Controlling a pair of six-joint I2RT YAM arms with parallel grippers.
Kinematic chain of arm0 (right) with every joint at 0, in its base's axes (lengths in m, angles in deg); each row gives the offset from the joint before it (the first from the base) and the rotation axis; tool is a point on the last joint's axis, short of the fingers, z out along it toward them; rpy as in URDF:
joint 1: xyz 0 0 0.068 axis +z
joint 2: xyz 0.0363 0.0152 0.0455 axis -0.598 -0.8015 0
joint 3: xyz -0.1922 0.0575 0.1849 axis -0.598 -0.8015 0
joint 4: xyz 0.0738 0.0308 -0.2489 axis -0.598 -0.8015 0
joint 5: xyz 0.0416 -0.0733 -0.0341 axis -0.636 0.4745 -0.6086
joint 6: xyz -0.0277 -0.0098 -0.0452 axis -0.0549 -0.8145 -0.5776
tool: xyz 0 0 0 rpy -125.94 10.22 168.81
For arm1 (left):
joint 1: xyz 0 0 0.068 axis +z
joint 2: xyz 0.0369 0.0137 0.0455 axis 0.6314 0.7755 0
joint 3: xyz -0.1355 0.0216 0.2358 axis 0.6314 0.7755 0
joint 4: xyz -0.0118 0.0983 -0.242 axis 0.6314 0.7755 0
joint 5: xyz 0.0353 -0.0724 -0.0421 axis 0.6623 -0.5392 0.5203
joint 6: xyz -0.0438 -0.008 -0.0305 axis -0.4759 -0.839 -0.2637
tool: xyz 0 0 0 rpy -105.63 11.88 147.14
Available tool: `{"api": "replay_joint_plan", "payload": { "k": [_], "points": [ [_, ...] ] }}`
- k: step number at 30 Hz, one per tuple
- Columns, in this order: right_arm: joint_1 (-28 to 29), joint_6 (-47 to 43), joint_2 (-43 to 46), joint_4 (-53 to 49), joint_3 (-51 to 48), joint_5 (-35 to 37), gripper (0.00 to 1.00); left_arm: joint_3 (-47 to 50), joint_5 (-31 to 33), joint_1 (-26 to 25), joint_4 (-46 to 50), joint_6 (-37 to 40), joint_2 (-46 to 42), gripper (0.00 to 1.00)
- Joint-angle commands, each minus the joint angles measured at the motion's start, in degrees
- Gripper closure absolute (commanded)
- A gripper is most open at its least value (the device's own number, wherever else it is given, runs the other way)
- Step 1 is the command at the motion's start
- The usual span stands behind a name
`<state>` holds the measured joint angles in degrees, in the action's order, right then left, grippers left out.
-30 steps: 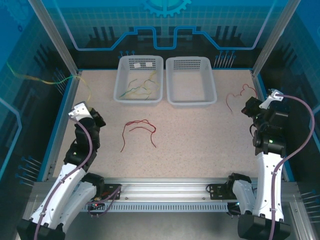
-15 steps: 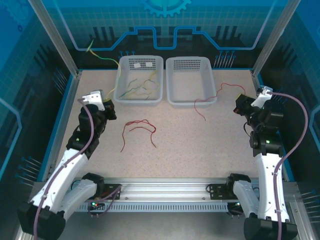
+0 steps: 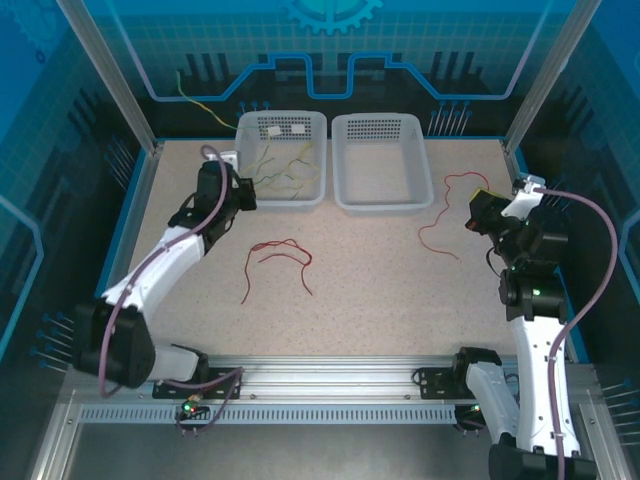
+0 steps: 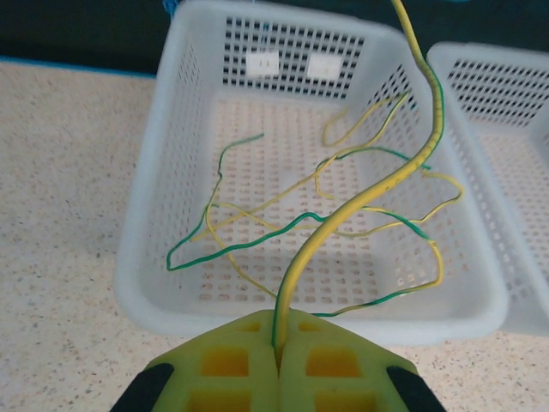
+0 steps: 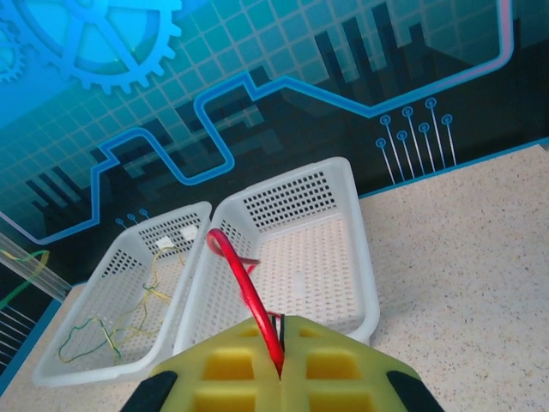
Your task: Untangle the cables
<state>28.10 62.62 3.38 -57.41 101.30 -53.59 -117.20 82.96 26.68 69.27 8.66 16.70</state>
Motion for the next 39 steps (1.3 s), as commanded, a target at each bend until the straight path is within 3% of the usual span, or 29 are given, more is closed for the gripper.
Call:
{"api": "replay_joint_plan", "payload": {
  "k": [1,7,28,33,38,39],
  "points": [
    [0.7,-1.0,1.7,-0.2,-0.6,0.6,1.00,-5.5,-3.1,0.2,5.6,0.7,6.6,1.00],
    [0.8,-1.2,2.7,-0.2,-0.6,1.0,1.00,-15.3,-8.2,0.1,10.7,0.9,17.7,1.00],
    [0.9,-2.2,3.6,-1.1,-1.3,1.6,1.00,-65.5,-6.6,0.5,48.1,7.3,60.4,1.00],
    [0.9,-2.1,3.6,-1.4,-1.2,1.6,1.00,-67.9,-8.9,0.7,47.5,7.2,61.2,1.00],
    [0.9,-2.0,1.7,-2.1,1.1,-1.3,1.00,-63.6,-10.2,0.3,42.3,7.3,55.5,1.00],
    [0.9,-1.9,1.4,-1.7,1.2,-1.8,1.00,-62.9,-10.3,0.3,41.5,7.3,54.4,0.94]
  ]
}}
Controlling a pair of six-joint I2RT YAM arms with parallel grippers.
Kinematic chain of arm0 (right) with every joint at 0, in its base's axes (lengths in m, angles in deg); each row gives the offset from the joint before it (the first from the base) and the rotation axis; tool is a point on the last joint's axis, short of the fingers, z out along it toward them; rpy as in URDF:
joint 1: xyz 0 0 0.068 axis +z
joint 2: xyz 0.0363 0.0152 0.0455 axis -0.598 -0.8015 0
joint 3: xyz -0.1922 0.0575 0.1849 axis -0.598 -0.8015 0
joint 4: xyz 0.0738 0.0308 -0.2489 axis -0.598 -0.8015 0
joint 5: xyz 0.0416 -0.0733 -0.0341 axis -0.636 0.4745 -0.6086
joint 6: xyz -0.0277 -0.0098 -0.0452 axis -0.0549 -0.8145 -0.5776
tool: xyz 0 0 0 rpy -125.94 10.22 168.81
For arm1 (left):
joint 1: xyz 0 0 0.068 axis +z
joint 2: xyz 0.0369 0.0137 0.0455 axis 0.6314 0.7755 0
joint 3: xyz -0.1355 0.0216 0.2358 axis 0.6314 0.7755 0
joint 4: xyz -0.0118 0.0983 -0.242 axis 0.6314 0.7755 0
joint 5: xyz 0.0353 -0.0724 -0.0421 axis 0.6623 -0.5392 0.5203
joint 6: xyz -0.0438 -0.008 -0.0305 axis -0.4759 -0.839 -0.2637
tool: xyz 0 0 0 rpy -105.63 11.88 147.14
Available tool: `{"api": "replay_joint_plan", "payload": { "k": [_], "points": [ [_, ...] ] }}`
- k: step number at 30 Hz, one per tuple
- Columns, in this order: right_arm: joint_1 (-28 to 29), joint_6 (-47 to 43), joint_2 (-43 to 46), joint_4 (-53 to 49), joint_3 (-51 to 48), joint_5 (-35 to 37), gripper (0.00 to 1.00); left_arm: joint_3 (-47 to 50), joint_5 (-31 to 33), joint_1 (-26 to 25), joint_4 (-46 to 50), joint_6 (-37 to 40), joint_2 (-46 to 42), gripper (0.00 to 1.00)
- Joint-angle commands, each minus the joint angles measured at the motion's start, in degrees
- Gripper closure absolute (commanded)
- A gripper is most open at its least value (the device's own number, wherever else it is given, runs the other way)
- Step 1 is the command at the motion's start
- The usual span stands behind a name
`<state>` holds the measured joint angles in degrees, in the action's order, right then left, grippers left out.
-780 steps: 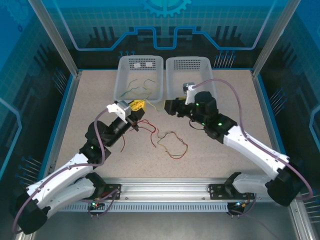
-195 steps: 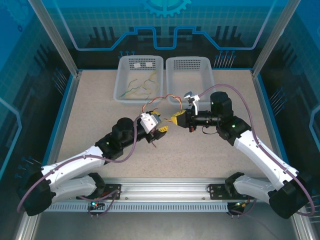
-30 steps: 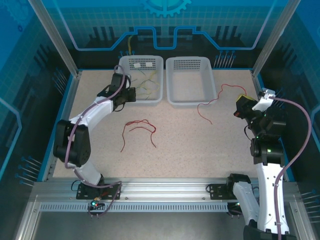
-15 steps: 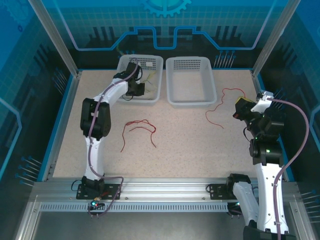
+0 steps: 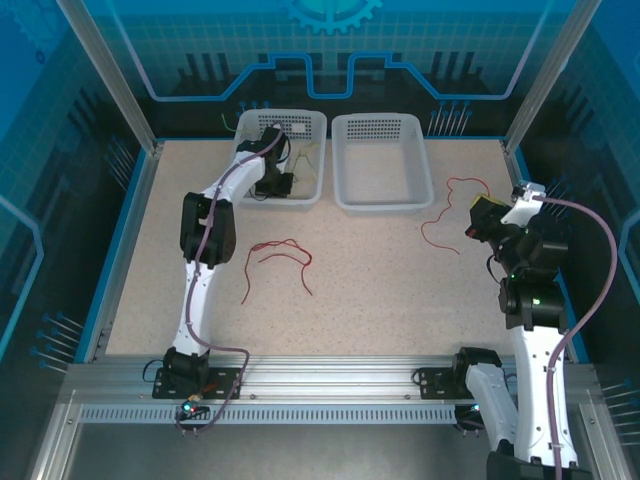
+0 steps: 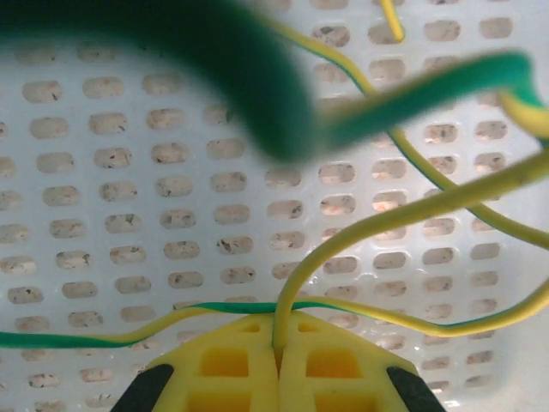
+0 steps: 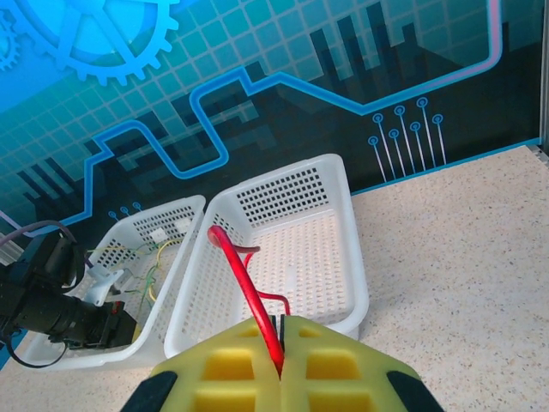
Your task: Untangle the cables
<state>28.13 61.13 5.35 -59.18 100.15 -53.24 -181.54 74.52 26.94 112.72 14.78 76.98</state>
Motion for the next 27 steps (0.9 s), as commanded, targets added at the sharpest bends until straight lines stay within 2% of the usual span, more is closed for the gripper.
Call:
{"api": "replay_joint_plan", "payload": {
  "k": [1,4,7,20,24,27],
  "points": [
    [0.9,-0.2,-1.0,0.6,2.4,-2.5,1.00,1.8,-1.9,0.0,-2.4,1.3,-6.8,0.84],
    [1.0,0.5,-3.0,1.4,3.2,-4.6,1.00,2.5,-1.7,-0.1,-3.1,1.2,-9.3,0.57],
    [2.4,0.9,-5.6,2.7,4.3,-6.1,1.00,2.7,-1.5,-0.1,-3.3,0.4,-11.9,0.50],
    [13.4,-2.8,-16.0,2.9,14.5,0.7,1.00,3.4,0.2,-2.8,-1.3,0.3,-21.9,0.47],
    [14.1,-3.1,-18.4,4.6,15.9,2.3,1.00,8.4,1.1,-3.8,-4.3,0.1,-27.0,0.47],
    [14.1,-3.0,-22.0,4.8,19.2,1.0,1.00,13.0,1.5,-4.3,-7.9,-1.0,-32.2,0.43]
  ]
}}
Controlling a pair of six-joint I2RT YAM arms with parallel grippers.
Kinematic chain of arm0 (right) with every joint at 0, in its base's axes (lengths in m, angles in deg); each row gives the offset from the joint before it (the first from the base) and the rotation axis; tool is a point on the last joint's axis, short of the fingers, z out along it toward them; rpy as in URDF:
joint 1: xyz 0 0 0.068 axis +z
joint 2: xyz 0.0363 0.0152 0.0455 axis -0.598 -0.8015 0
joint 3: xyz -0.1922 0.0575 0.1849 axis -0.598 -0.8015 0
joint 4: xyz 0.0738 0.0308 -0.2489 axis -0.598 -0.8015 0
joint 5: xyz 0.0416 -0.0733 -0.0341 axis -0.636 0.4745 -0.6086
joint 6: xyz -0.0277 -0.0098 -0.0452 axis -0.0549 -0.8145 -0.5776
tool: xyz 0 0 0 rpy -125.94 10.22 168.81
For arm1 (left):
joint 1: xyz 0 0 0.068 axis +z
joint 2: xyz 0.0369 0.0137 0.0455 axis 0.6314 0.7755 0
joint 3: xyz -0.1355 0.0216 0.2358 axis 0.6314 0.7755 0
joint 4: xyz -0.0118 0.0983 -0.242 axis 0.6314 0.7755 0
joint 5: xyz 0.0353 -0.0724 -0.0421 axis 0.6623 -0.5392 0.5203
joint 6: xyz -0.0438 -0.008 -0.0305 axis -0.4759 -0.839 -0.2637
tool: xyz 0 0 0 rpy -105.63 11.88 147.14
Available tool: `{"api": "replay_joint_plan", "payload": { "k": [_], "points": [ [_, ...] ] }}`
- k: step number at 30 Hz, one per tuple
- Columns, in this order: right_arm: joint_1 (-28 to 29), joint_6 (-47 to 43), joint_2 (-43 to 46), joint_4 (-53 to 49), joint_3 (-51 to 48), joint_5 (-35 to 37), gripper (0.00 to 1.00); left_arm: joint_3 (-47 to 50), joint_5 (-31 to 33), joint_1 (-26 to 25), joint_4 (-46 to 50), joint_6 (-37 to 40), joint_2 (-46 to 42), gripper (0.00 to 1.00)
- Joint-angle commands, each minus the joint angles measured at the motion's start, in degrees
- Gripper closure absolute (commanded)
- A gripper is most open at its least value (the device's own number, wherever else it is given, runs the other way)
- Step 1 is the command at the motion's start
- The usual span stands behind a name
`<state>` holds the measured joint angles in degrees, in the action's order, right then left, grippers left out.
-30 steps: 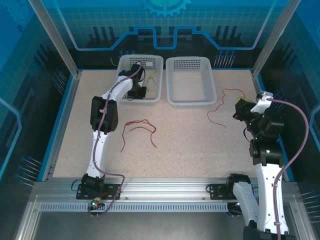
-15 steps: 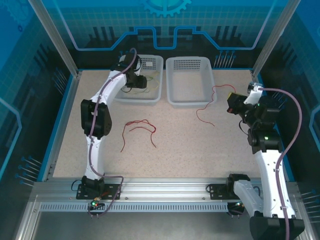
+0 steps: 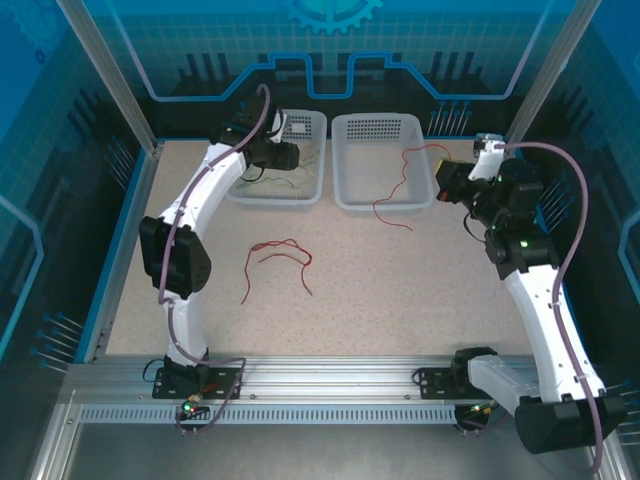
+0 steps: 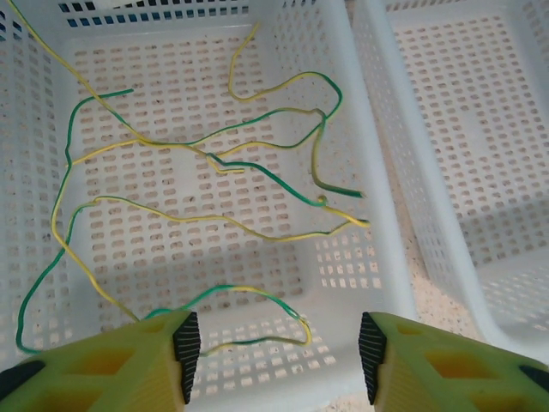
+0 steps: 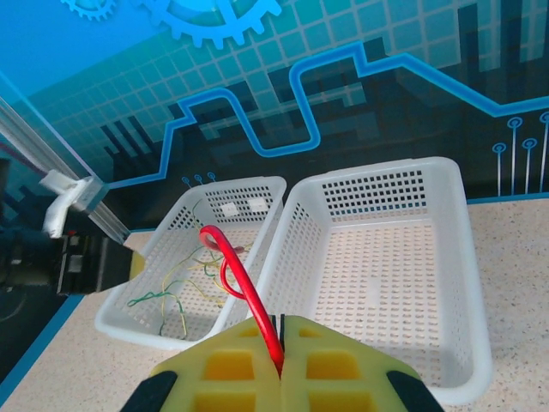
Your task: Untangle the cables
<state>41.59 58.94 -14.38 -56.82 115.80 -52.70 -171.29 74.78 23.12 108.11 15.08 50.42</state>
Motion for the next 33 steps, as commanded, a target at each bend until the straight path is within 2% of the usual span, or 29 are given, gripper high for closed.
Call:
{"api": "replay_joint_plan", "payload": {
  "k": [1,3,5,7,10,13,15,19,21,23,25,28,33],
  "points": [
    [0.7,-0.8,-3.5,2.5,5.0,-0.5,1.00,5.3,1.6,-0.7,-5.7,-1.5,-8.0,0.40],
    [1.1,-0.9,-5.7,2.6,7.6,-1.0,1.00,9.9,2.9,-0.9,-10.1,-1.5,-11.7,0.34],
    [1.6,-0.7,-7.2,3.2,9.4,-1.3,1.00,11.2,5.3,-0.7,-10.2,-0.9,-12.7,0.38],
    [2.2,-0.5,-7.8,4.2,9.8,-1.5,1.00,12.1,7.8,-0.6,-10.4,0.0,-12.6,0.38],
    [2.7,-0.4,-8.4,5.4,9.9,-0.3,1.00,11.6,7.9,0.0,-7.3,-1.2,-12.2,0.38],
    [2.7,-1.1,-10.8,7.3,11.5,0.4,1.00,17.7,4.8,-1.0,-11.8,-3.0,-17.6,0.36],
    [2.7,-1.4,-14.0,6.2,15.2,-0.8,1.00,23.8,6.1,-3.8,-17.1,-2.8,-23.6,0.36],
    [3.3,-1.7,-19.7,8.7,18.4,0.6,1.00,38.3,18.1,-13.9,-28.5,-1.0,-37.2,0.33],
    [3.1,-1.4,-22.4,10.3,18.4,2.9,1.00,46.4,21.0,-17.3,-33.2,-2.4,-43.8,0.32],
    [2.6,-0.6,-25.7,10.8,19.3,2.2,1.00,54.3,22.7,-19.1,-36.0,-5.0,-50.4,0.33],
    [2.3,0.1,-29.5,11.0,20.9,0.5,1.00,61.6,23.2,-20.2,-38.1,-7.0,-56.6,0.35],
    [2.1,-0.1,-34.6,11.5,23.1,0.2,1.00,67.8,22.0,-20.4,-36.4,-7.2,-61.9,0.37],
    [1.7,-0.4,-42.4,11.9,27.1,-0.4,1.00,75.3,16.6,-20.3,-36.9,-8.9,-64.8,0.38]
  ]
}}
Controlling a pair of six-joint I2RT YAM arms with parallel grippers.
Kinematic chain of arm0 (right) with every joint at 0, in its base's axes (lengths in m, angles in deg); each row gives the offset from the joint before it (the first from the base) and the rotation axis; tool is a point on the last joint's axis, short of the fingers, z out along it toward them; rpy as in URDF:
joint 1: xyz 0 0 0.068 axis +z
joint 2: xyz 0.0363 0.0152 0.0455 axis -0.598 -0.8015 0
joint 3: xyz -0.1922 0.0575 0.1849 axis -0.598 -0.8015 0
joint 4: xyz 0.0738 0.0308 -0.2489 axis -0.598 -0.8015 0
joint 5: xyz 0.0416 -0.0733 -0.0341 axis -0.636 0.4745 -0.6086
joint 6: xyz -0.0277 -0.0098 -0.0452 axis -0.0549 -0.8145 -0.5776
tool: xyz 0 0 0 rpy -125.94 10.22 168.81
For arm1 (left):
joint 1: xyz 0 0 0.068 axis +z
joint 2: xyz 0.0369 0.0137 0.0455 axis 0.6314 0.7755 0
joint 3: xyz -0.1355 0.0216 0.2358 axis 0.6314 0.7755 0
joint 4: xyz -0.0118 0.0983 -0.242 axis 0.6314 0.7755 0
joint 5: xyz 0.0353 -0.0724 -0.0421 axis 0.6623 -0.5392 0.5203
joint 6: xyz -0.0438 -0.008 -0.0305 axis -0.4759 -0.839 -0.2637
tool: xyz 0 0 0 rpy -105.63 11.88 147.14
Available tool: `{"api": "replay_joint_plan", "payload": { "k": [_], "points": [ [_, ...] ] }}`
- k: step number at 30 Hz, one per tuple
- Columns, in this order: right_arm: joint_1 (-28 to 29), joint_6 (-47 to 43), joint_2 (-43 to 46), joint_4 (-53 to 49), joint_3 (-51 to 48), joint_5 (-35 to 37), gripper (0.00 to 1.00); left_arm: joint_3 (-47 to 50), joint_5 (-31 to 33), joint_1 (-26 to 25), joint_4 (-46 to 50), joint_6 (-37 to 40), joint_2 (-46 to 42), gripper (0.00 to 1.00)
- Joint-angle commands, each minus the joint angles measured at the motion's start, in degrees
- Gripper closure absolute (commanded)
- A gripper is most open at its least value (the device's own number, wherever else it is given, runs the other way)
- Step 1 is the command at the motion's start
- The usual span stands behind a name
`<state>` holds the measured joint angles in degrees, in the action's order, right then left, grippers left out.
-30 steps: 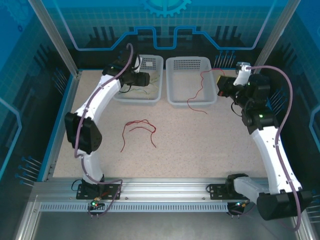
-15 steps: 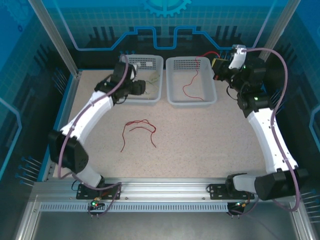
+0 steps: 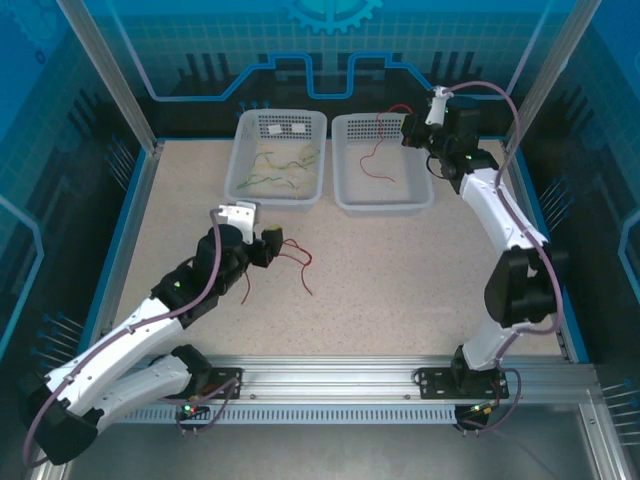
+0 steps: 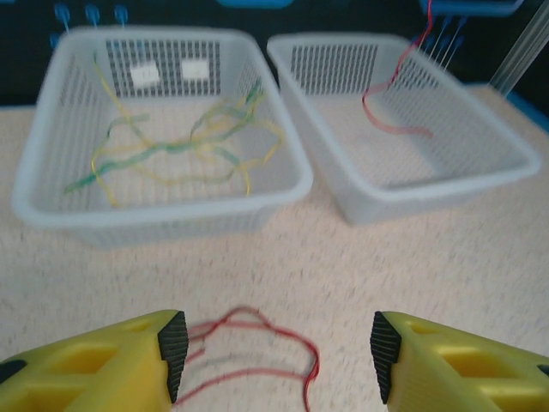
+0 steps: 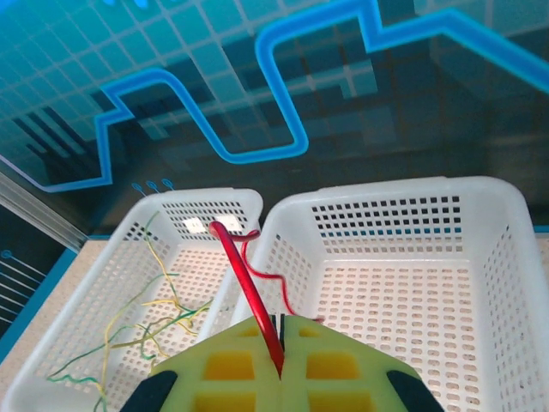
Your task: Untangle the cables
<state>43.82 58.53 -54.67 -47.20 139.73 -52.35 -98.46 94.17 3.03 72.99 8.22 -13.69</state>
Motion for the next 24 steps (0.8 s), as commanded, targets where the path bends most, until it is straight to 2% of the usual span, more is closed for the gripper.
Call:
{"api": "replay_joint_plan", "payload": {
  "k": [1,6,10,12,15,16,20,24],
  "points": [
    [-0.5,-0.1,-3.5,3.0,3.5,-0.7,1.00,3.2,-3.0,-0.3,-1.7,-2.8,-0.6,0.38],
    [-0.6,-0.1,-10.4,3.7,6.8,-2.3,1.00,6.2,-2.2,-0.3,-5.7,-4.8,-0.1,0.38],
    [-0.7,0.4,-17.5,-1.5,13.8,-5.1,0.96,6.2,-1.2,-0.2,-7.2,-5.1,1.1,0.38],
    [-0.7,0.4,-20.4,-4.3,17.4,-5.9,0.88,5.6,-1.7,-0.2,-7.3,-4.8,1.8,0.38],
    [-0.6,-0.3,-23.9,-10.3,22.9,-4.3,0.67,4.8,-1.7,-0.3,-7.1,-4.4,3.0,0.38],
    [-0.5,-0.6,-24.2,-11.7,23.7,-3.2,0.62,4.7,-1.5,-0.3,-7.0,-4.5,3.1,0.38],
    [-0.4,-1.3,-21.5,-12.2,22.3,-0.1,0.55,4.9,-0.9,-0.3,-7.6,-4.4,3.2,0.38],
    [0.4,-3.9,-16.4,-15.0,21.1,5.9,0.48,4.9,0.2,-0.2,-7.8,-4.5,3.1,0.38]
  ]
}}
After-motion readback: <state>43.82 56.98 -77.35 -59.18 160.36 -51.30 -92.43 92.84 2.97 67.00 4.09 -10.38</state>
